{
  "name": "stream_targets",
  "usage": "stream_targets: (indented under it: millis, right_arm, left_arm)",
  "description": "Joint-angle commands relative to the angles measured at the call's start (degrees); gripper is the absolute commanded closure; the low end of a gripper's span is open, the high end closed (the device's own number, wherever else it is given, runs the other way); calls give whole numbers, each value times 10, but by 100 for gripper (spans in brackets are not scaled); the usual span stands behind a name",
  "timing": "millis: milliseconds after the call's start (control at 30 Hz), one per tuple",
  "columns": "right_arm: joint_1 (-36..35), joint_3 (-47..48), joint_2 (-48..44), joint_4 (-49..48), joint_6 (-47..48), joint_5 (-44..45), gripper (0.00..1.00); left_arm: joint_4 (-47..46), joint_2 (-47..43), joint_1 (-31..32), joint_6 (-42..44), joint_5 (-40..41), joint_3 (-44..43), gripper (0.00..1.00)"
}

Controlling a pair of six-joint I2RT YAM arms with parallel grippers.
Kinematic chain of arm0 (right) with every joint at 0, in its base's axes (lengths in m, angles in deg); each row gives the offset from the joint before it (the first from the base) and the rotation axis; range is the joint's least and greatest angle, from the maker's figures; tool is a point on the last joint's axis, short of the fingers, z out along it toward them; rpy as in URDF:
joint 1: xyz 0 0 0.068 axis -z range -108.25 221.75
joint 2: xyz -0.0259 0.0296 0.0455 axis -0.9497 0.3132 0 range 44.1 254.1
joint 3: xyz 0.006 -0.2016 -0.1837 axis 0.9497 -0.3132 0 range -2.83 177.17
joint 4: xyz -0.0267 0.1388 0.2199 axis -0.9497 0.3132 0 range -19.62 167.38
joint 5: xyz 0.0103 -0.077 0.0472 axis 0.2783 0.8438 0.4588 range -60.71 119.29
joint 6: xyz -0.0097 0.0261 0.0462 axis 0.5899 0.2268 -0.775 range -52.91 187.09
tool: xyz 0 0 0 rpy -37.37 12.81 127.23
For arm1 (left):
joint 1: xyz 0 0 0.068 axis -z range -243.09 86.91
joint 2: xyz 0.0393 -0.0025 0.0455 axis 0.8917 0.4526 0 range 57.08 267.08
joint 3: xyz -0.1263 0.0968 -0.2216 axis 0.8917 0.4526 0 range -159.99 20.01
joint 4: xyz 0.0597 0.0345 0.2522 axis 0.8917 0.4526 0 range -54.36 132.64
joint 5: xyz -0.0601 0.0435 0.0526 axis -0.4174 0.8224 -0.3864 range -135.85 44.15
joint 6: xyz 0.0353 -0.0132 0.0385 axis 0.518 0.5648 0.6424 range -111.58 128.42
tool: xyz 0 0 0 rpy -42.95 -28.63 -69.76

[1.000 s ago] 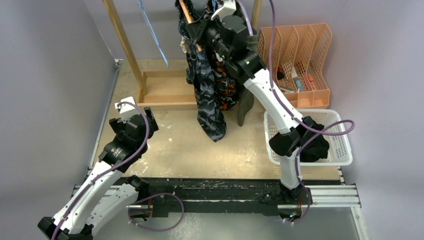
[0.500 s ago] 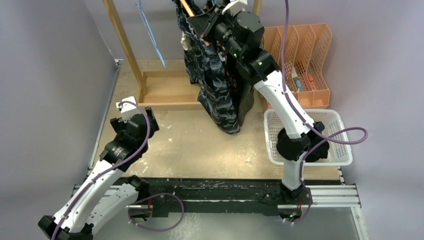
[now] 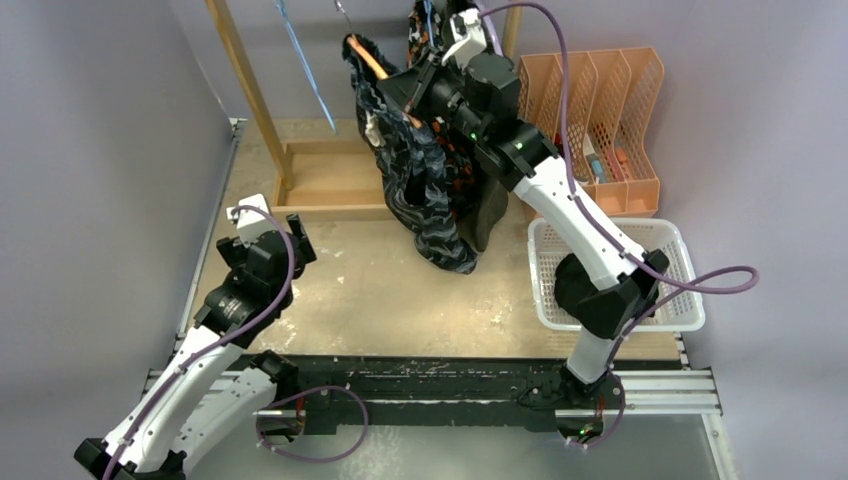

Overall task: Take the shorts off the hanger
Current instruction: Pick up the hanger from the clothes rod.

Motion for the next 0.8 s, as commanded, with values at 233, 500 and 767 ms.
stream_targets:
  millis: [233,500,767]
  right_arm:
    - [2,-212,-183,-155,-26,-28,100]
    - [2,-358,-257,-176,-34,-95,100]
    - [2,-491,-336,-172,-45,-136,100]
  left_arm:
    - [-9,-6,-3,-7,-3,-5,4]
    - [-6,-23,-3,-28,-13,-5,4]
    - [-33,-73,-3,-64,-123,-4,4]
